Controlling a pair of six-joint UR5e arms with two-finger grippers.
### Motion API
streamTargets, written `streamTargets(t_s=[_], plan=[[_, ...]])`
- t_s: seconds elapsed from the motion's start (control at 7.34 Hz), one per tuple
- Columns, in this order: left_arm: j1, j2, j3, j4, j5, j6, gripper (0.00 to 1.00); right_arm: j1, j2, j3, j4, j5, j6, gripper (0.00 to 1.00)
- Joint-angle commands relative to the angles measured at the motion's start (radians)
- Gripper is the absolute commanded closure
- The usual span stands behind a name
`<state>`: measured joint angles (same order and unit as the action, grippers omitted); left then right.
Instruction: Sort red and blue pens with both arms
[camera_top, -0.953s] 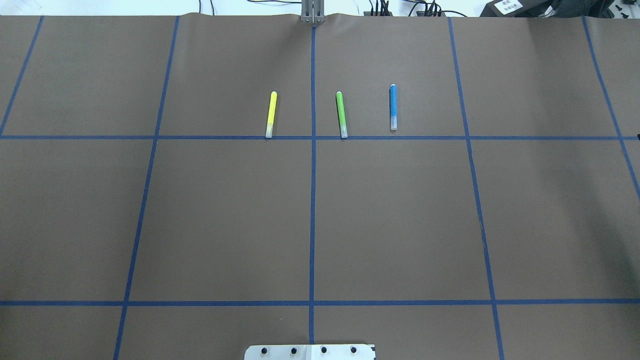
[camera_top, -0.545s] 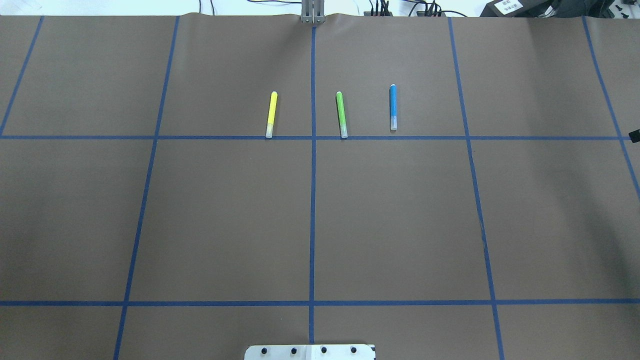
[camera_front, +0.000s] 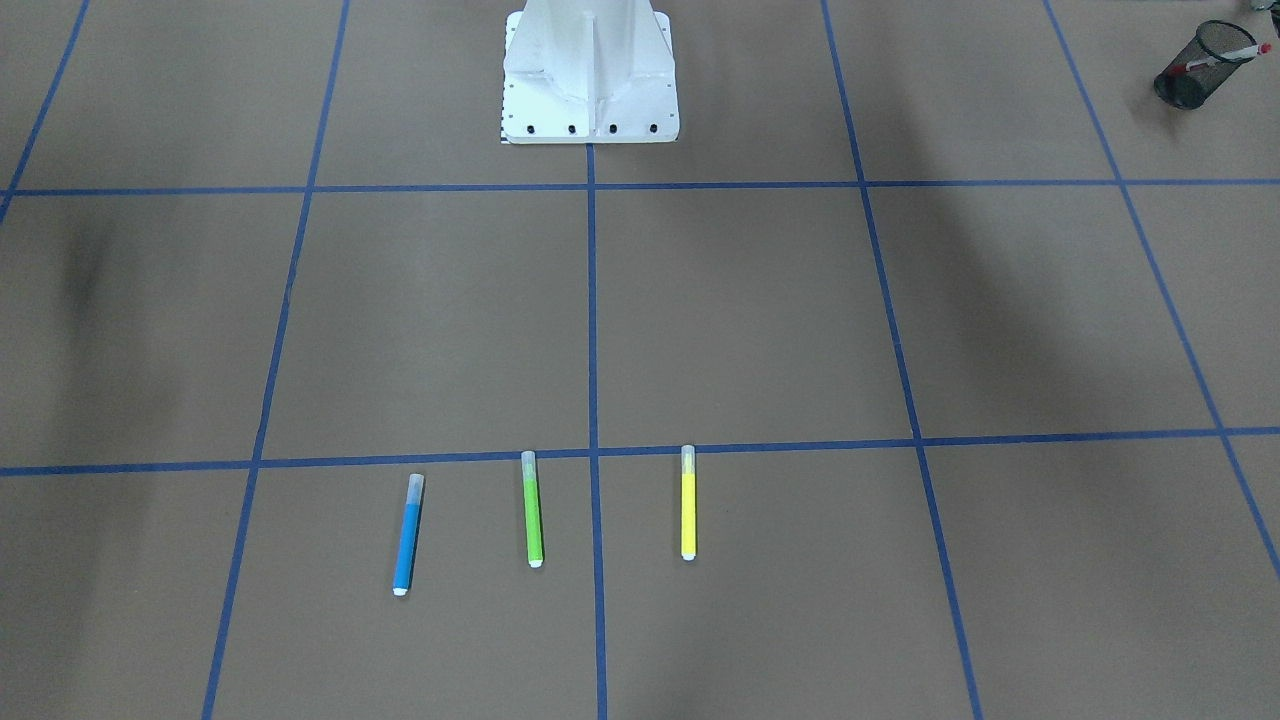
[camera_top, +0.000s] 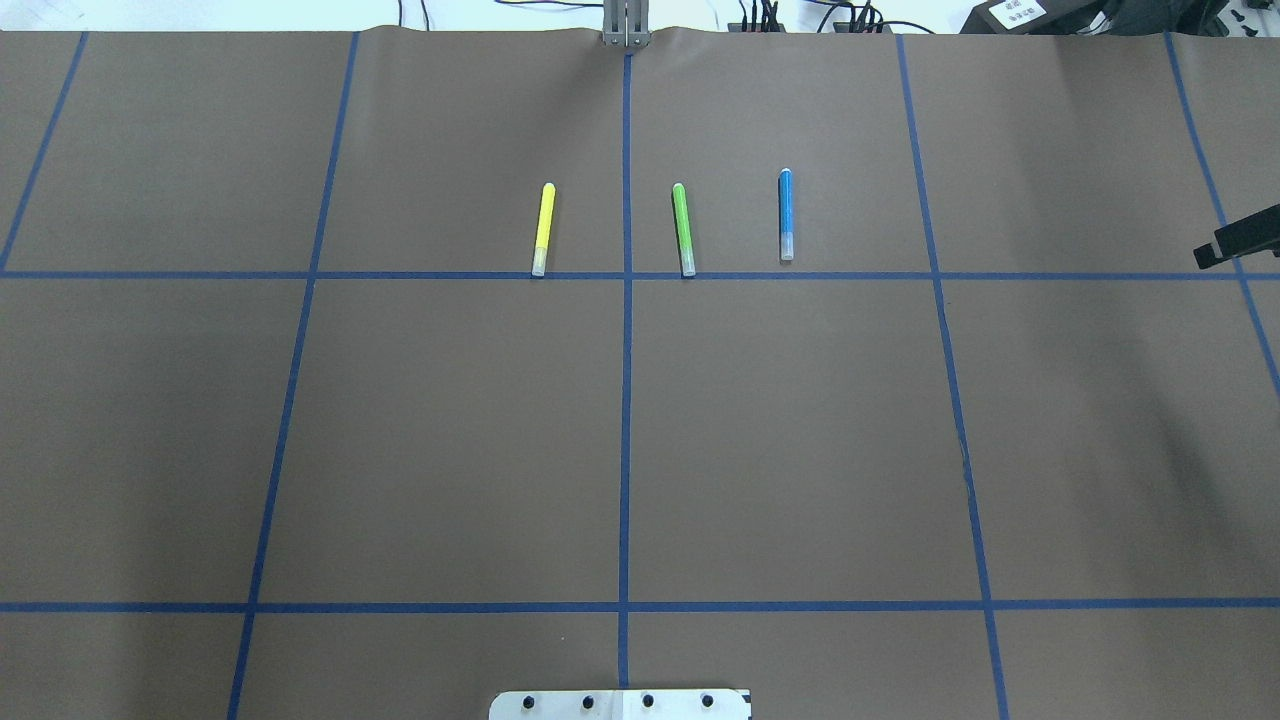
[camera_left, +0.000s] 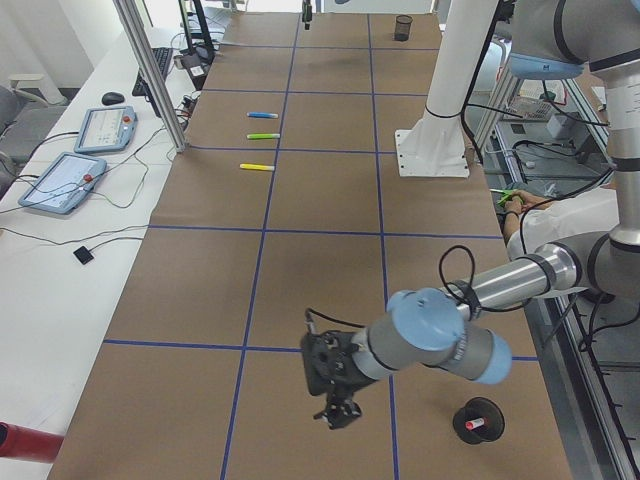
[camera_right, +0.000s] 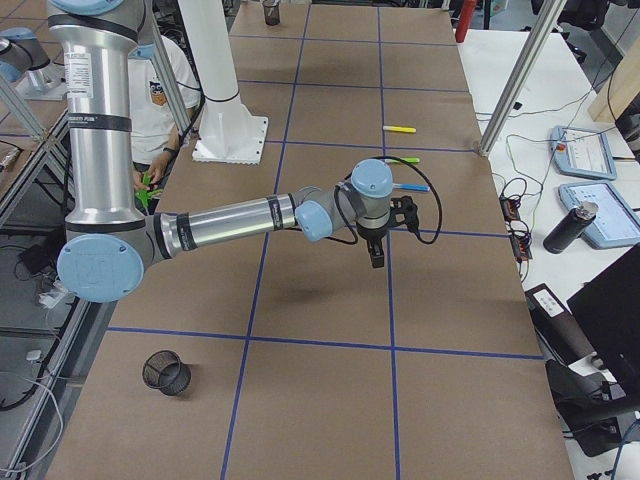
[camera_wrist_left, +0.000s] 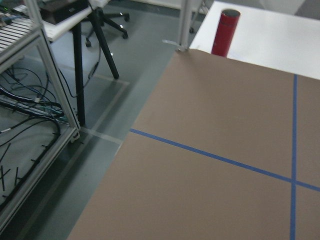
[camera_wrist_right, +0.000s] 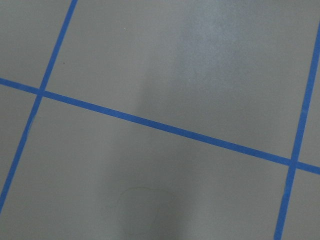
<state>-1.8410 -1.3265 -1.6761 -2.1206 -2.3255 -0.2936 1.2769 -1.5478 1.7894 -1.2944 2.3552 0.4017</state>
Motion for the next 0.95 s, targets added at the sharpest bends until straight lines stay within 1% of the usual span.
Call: streamTargets(t_s=[0.0, 0.14, 0.41, 0.54, 0.68, 0.82], plan=[[0.187, -0.225, 0.007, 0.253, -0.02, 0.001, 0.02, -0.12, 0.131, -0.019, -0.003, -0.057, 0.247, 0.0], [0.26, -0.276, 0.01, 0.299, -0.02, 0.001, 0.02, -0.183, 0.222, -0.066, -0.008, -0.11, 0.335, 0.01], [0.313, -0.316, 0.009, 0.318, -0.023, 0.002, 0.01, -0.279, 0.438, -0.279, 0.0, -0.17, 0.498, 0.01], [0.339, -0.329, 0.01, 0.32, -0.035, 0.002, 0.01, -0.313, 0.542, -0.391, -0.002, -0.229, 0.518, 0.01], [0.351, -0.338, 0.01, 0.321, -0.04, 0.001, 0.02, -0.339, 0.622, -0.485, -0.002, -0.256, 0.548, 0.01], [0.418, -0.379, 0.016, 0.373, -0.047, 0.002, 0.02, -0.361, 0.694, -0.558, -0.002, -0.266, 0.566, 0.01]])
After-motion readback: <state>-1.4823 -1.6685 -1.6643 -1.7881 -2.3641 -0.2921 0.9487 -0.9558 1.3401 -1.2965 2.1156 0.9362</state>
